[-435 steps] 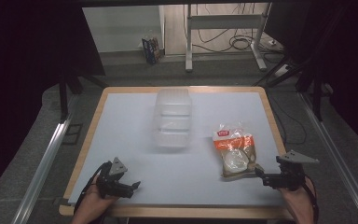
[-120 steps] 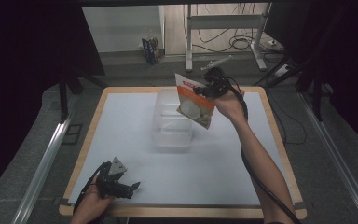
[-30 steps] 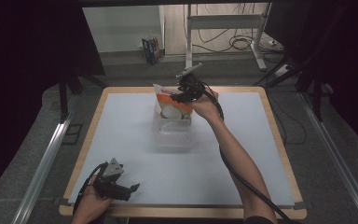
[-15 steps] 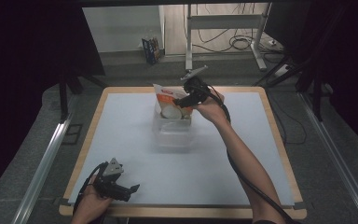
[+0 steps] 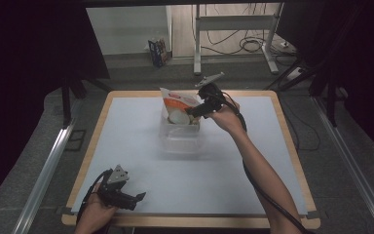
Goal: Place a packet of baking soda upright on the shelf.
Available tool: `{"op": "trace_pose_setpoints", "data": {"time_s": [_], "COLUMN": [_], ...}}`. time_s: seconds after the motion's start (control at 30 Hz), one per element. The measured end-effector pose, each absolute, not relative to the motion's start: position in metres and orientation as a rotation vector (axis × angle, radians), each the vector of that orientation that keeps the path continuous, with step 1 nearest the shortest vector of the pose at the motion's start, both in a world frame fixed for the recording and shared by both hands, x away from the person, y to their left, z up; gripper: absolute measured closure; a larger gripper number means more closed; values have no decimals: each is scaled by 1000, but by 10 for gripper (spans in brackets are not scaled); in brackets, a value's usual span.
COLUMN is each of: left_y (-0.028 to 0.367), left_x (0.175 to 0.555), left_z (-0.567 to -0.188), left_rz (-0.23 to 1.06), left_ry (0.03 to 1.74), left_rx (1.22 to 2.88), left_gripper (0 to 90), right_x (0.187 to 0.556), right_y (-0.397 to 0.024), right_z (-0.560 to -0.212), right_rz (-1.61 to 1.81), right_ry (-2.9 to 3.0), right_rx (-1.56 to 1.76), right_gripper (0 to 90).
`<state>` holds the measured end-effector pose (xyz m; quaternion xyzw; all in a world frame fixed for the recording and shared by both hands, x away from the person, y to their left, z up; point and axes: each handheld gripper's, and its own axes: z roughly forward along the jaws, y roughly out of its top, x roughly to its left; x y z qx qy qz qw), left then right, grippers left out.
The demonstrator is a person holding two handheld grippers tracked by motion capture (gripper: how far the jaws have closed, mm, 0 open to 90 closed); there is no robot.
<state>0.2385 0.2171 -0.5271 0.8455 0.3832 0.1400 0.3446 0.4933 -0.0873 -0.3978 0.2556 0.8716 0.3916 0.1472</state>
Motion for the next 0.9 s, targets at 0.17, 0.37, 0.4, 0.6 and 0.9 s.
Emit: {"op": "trace_pose_setpoints", "data": {"time_s": [0.17,0.37,0.4,0.6,0.9], "left_y": [217,216,216,215,214], "left_x": [238,238,238,238,238], "left_z": [-527,-527,-527,-528,-528], "left_rz": [364,369,369,371,373], "left_ry": [995,994,994,991,986], "left_rx": [2199,2206,2206,2215,2222], "left_gripper": [0,0,0,0,0], "right_x": [489,485,485,481,472], "right_y": [-92,-96,-96,-102,-112], "right_z": [-401,-404,-404,-405,-404], "right_rz": [1122,1122,1122,1123,1128], "right_ry": [2514,2517,2517,2517,2511], "right_rx": [730,727,727,728,724], "right_gripper": [97,87,87,76,48]}}
